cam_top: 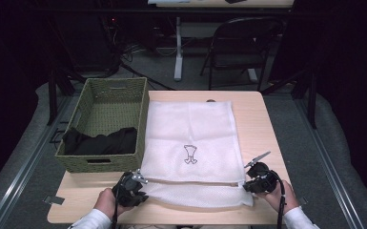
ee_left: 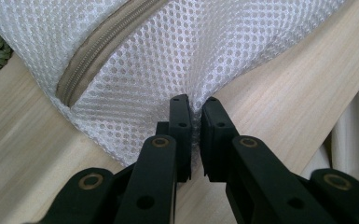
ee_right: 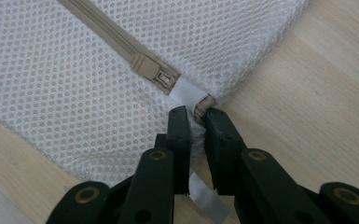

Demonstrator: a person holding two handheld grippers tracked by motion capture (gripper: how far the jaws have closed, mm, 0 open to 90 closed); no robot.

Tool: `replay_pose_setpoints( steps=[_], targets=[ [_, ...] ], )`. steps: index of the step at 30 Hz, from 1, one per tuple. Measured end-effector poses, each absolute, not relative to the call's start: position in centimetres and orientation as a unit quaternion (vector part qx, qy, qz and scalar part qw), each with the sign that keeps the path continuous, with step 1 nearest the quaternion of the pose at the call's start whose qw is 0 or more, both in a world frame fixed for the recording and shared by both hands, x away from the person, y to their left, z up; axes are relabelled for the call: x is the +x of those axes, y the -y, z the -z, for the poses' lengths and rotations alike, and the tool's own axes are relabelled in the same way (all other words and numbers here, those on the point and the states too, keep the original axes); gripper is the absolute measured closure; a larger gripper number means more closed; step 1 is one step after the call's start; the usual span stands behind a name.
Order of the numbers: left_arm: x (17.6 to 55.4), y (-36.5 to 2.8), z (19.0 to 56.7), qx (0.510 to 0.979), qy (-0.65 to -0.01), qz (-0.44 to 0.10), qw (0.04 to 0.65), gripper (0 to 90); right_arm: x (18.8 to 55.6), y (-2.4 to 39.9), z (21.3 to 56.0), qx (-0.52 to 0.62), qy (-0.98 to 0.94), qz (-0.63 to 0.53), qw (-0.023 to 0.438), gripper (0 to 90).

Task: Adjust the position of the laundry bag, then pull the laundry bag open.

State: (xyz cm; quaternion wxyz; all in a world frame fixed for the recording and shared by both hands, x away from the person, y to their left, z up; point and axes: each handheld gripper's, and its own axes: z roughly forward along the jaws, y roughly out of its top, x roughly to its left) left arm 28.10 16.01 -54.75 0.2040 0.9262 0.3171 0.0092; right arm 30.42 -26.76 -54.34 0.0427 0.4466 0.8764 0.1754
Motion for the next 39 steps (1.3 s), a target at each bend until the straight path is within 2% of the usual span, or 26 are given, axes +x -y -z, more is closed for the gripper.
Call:
replay_pose_setpoints(
  steps=[3, 5, 6, 8, 11, 13, 16, 19, 28, 39],
  targets=[
    [28.2, -16.2, 54.6, 0.926, -0.314, -0.004, 0.211, 70.3, 30.5, 26.8, 54.4, 0.443, -0.878, -0.175, 0.040, 79.2],
    [28.2, -16.5, 54.1, 0.919, -0.319, -0.003, 0.234, 53.1, 30.6, 27.0, 54.4, 0.442, -0.878, -0.176, 0.041, 72.1],
    [28.2, -16.5, 54.1, 0.919, -0.319, -0.003, 0.234, 47.7, 30.6, 27.0, 54.4, 0.442, -0.878, -0.176, 0.041, 72.1],
    [28.1, -17.0, 53.3, 0.908, -0.330, -0.012, 0.259, 35.2, 30.6, 27.1, 54.0, 0.437, -0.878, -0.190, 0.039, 62.8],
    [28.1, -17.2, 52.8, 0.902, -0.335, -0.018, 0.272, 24.1, 30.5, 27.2, 53.5, 0.436, -0.875, -0.205, 0.038, 50.2],
    [28.2, -17.0, 52.6, 0.902, -0.335, -0.020, 0.273, 20.0, 30.3, 27.2, 53.3, 0.435, -0.874, -0.212, 0.037, 39.7],
    [28.4, -16.4, 52.3, 0.903, -0.330, -0.030, 0.275, 17.0, 30.2, 27.2, 53.2, 0.436, -0.872, -0.215, 0.044, 27.0],
    [28.5, -15.5, 52.1, 0.907, -0.317, -0.043, 0.273, 15.9, 30.1, 27.4, 53.1, 0.440, -0.869, -0.223, 0.044, 23.4],
    [28.5, -14.8, 52.4, 0.912, -0.312, -0.048, 0.260, 15.8, 30.1, 27.8, 53.2, 0.449, -0.864, -0.221, 0.048, 24.8],
    [28.6, -14.7, 52.4, 0.909, -0.318, -0.064, 0.261, 13.9, 30.8, 28.4, 53.7, 0.466, -0.855, -0.222, 0.046, 32.2]
  ],
)
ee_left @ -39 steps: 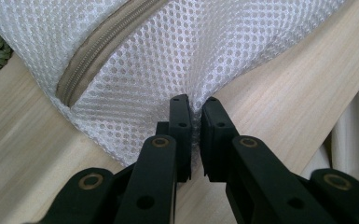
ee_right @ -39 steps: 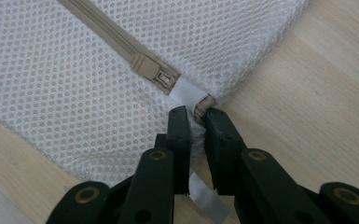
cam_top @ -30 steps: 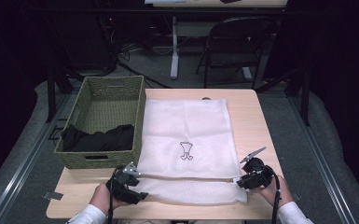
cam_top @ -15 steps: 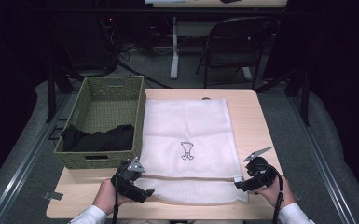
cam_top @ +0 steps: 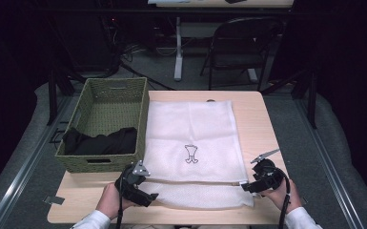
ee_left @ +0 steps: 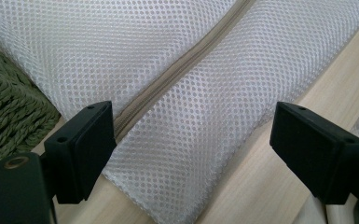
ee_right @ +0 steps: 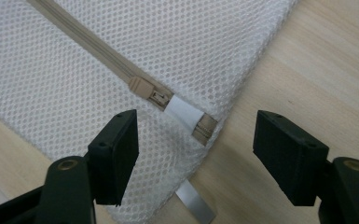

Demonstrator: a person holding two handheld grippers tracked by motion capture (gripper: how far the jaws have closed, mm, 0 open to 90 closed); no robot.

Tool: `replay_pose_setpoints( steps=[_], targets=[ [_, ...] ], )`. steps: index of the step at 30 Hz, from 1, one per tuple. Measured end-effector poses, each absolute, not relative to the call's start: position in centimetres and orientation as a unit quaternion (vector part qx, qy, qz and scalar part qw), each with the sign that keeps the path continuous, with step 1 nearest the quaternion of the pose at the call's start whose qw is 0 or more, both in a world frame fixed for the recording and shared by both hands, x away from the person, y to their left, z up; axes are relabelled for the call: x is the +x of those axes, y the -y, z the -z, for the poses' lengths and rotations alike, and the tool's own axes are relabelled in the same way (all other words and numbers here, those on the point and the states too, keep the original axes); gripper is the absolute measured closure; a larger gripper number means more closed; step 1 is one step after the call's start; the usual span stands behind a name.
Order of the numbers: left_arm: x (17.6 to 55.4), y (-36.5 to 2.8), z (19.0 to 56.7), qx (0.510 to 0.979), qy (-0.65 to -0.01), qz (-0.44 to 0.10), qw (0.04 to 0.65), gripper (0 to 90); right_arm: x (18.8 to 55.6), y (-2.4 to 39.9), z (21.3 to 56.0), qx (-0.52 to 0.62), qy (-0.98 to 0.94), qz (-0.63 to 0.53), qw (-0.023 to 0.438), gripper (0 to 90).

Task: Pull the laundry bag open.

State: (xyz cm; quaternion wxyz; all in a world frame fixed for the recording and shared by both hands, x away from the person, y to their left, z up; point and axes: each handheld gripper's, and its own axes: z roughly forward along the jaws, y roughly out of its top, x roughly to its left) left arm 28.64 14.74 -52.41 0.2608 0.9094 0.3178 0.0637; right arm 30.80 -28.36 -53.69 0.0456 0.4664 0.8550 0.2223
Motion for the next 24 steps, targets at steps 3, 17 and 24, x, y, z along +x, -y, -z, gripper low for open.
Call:
replay_pose_setpoints(
  steps=[3, 17, 24],
  targets=[
    [28.6, -14.6, 52.4, 0.912, -0.313, -0.064, 0.259, 13.8, 31.2, 28.5, 54.1, 0.477, -0.850, -0.218, 0.041, 35.0],
    [28.6, -14.3, 52.6, 0.914, -0.309, -0.072, 0.254, 14.3, 32.3, 28.4, 55.2, 0.496, -0.841, -0.216, 0.019, 48.5],
    [28.8, -14.2, 52.7, 0.914, -0.308, -0.074, 0.254, 14.3, 32.4, 27.6, 55.3, 0.488, -0.846, -0.214, 0.030, 52.8]
  ],
)
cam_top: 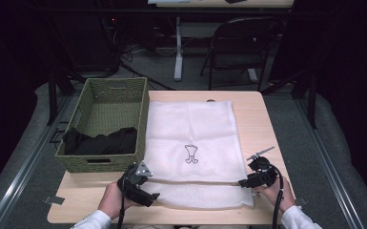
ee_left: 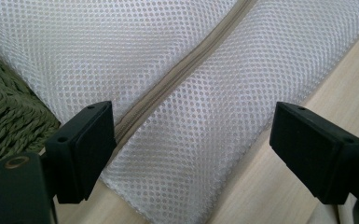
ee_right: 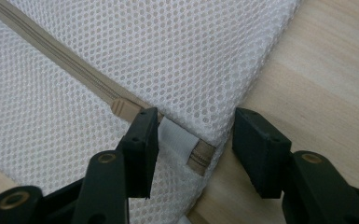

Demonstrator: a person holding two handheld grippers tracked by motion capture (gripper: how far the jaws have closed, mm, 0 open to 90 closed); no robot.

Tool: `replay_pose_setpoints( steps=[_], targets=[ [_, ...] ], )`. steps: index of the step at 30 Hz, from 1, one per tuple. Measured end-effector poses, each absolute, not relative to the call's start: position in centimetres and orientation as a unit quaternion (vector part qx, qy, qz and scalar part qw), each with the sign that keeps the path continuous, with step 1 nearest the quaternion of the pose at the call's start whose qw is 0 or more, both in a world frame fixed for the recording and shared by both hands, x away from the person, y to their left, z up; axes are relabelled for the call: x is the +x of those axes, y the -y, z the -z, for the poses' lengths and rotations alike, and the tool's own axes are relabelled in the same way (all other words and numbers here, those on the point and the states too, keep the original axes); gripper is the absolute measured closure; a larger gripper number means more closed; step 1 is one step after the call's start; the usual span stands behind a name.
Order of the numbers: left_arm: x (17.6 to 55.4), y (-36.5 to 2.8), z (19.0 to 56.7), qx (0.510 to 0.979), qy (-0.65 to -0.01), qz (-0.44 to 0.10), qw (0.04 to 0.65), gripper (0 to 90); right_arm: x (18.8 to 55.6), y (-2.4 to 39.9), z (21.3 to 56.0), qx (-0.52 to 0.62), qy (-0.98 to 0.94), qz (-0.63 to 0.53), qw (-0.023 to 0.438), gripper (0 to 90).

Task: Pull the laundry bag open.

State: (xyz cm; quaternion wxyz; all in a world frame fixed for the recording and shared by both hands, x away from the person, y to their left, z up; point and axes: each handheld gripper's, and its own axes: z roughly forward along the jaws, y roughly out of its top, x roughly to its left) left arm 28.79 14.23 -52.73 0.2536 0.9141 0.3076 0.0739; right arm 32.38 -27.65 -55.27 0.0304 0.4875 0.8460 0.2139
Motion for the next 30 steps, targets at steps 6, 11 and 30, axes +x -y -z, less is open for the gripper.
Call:
replay_pose_setpoints(
  steps=[6, 11, 30],
  targets=[
    [28.8, -14.3, 52.7, 0.912, -0.311, -0.076, 0.256, 14.2, 32.0, 26.9, 55.3, 0.476, -0.854, -0.208, 0.042, 69.3],
    [28.8, -14.2, 52.7, 0.911, -0.311, -0.087, 0.257, 15.2, 31.8, 26.5, 55.0, 0.461, -0.859, -0.220, 0.035, 82.1],
    [29.4, -9.5, 51.2, 0.920, -0.236, -0.119, 0.291, 10.4, 31.0, 27.0, 53.1, 0.441, -0.851, -0.281, 0.047, 82.9]
  ],
)
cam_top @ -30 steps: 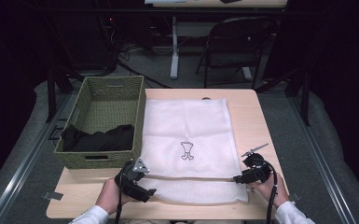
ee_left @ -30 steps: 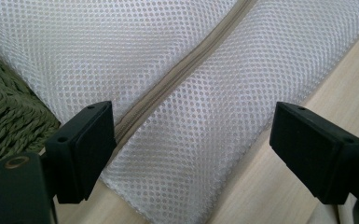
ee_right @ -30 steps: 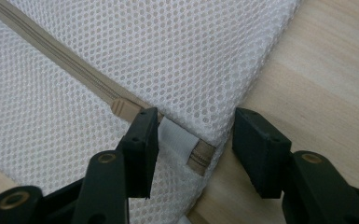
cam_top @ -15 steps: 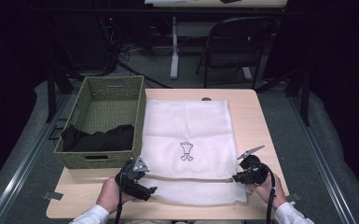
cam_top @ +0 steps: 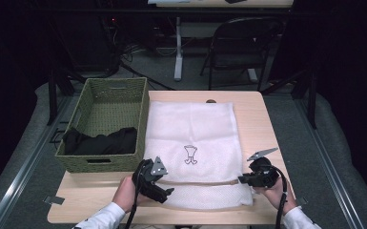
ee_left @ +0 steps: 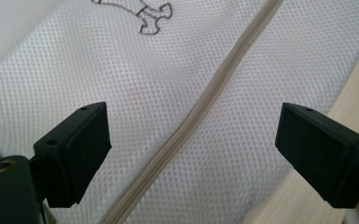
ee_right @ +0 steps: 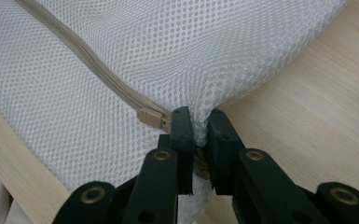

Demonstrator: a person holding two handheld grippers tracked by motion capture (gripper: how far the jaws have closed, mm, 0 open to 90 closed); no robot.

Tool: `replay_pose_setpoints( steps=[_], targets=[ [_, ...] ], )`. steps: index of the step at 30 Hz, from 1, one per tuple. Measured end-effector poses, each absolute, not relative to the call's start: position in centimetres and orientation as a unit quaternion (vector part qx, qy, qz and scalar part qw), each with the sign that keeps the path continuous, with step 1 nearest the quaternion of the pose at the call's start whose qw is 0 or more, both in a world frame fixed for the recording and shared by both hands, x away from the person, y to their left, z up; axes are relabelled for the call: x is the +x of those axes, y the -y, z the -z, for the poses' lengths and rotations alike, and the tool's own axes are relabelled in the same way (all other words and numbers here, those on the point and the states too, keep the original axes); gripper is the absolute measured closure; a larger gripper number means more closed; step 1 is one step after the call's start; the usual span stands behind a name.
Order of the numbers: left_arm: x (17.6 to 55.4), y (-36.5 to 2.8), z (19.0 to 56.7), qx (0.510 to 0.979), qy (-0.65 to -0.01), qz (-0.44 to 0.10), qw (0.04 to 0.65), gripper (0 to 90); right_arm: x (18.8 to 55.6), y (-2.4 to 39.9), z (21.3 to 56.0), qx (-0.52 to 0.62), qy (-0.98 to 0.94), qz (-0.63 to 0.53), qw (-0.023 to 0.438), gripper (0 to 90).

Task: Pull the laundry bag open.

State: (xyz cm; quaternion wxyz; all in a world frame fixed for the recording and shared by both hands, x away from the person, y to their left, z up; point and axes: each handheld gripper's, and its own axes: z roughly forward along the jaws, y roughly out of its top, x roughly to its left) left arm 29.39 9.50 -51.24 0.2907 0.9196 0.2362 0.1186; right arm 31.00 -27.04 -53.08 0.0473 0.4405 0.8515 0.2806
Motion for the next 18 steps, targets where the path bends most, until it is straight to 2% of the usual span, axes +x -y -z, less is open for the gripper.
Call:
replay_pose_setpoints(
  steps=[18],
  targets=[
    [30.4, -3.3, 51.5, 0.933, -0.166, -0.103, 0.302, 10.8, 30.8, 27.1, 52.7, 0.433, -0.851, -0.293, 0.052, 83.0]
  ],
)
